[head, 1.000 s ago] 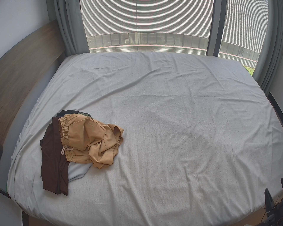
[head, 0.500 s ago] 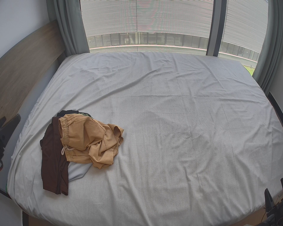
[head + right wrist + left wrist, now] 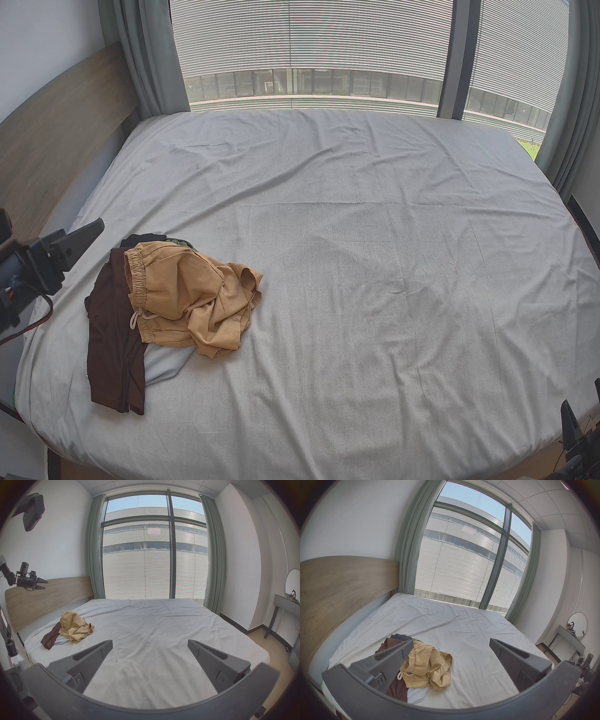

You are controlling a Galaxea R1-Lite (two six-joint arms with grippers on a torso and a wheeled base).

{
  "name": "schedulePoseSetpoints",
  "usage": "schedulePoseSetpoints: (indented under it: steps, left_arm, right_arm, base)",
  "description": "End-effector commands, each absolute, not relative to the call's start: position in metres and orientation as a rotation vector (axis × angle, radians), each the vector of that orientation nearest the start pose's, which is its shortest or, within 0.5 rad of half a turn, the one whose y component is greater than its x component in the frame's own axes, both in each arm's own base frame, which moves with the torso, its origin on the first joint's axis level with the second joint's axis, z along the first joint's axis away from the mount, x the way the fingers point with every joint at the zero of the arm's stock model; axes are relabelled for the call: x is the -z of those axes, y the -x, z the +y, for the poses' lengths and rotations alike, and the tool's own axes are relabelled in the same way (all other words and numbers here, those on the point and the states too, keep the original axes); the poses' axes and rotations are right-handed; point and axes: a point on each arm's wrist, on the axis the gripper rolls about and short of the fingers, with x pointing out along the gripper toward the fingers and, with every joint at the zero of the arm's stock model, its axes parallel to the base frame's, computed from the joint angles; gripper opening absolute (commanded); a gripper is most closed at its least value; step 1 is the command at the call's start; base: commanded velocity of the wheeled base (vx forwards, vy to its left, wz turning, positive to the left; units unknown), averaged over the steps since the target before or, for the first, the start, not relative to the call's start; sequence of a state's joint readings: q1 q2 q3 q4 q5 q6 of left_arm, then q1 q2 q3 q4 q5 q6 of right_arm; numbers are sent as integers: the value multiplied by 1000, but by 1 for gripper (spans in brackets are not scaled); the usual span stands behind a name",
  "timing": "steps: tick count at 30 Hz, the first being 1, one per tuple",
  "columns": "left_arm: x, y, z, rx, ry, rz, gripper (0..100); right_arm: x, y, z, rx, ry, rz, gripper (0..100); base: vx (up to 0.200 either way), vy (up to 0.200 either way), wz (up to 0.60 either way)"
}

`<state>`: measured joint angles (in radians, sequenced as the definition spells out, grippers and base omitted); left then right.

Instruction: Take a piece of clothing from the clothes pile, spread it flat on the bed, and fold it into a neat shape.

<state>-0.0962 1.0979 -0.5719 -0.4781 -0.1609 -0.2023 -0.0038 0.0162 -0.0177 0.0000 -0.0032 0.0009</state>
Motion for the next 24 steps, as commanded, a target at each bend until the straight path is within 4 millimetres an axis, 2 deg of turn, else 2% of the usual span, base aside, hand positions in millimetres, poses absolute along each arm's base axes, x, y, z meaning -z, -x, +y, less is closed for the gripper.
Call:
schedulePoseSetpoints:
  steps: [1,5,13,18,19,24]
  left_arm:
    - [-231,-174,-23,261,207,132,100]
    - [-218,-190,-24,248,213,190,100]
    - [-210,-210,-24,244,312,200,100]
    - [-202,-219,-19,222,320,221,100]
    - [-195,-227,-15,203,323,242,100]
    - [-185,-241,-9,171,334,252,100]
  right_arm:
    - [-76,23,0,8,-3,-2,100]
    - [-76,23,0,8,-3,-2,100]
    - [-76,23,0,8,-5,-3,100]
    - [-76,23,0,8,-6,-3,100]
    - [-76,23,0,8,-6,-3,100]
    - [-76,23,0,8,-6,-2,100]
  base:
    - [0,0,0]
    - [0,0,0]
    - [0,0,0]
    - [0,0,0]
    - [0,0,0]
    - [0,0,0]
